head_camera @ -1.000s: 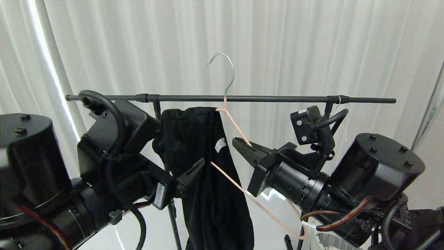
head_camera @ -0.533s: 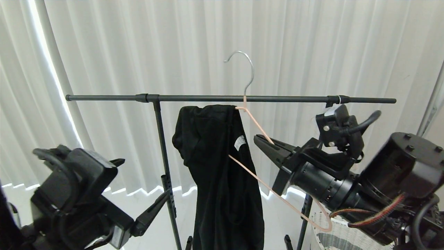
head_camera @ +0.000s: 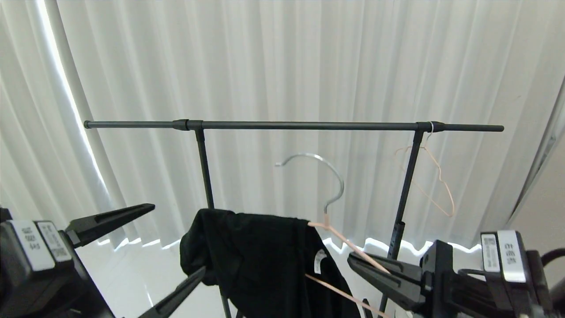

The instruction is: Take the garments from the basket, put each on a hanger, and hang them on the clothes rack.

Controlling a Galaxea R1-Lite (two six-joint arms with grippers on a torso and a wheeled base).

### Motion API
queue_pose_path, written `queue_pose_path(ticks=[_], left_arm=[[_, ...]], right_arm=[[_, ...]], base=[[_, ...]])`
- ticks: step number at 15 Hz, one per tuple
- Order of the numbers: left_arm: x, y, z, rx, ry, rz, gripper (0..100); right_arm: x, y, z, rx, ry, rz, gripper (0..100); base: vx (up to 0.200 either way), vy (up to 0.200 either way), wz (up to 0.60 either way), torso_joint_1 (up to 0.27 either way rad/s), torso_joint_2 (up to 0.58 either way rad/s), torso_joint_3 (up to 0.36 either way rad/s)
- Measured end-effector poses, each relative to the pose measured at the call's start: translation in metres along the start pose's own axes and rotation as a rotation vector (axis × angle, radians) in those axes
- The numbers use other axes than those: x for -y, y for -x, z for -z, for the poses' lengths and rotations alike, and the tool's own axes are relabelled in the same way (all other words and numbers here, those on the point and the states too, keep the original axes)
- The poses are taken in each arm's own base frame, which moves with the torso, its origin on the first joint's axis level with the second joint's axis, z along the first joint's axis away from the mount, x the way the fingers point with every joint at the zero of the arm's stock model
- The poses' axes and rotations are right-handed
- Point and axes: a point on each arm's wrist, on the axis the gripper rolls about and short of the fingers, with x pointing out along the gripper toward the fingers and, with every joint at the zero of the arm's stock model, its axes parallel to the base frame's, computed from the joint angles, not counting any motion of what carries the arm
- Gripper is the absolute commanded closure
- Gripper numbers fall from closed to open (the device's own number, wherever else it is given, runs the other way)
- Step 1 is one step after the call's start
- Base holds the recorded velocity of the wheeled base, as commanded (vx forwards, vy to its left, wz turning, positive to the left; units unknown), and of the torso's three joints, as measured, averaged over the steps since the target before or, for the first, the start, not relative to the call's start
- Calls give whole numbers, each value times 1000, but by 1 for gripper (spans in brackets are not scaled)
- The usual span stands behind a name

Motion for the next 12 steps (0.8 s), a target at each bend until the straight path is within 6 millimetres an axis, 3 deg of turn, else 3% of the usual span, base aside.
queue_pose_path(ticks=[4, 8, 12], left_arm=[[14, -10, 1, 92, -89, 293, 0], [36, -24, 3, 81, -106, 467, 0], [45, -35, 9, 21, -65, 528, 0]], right_arm=[[-33, 20, 16, -83, 5, -157, 100], [-39, 23, 18, -95, 16, -190, 100], [-42, 24, 18, -87, 53, -206, 100]], base=[[0, 0, 0, 0, 0, 0], [0, 0, 0, 0, 0, 0], [0, 0, 0, 0, 0, 0]])
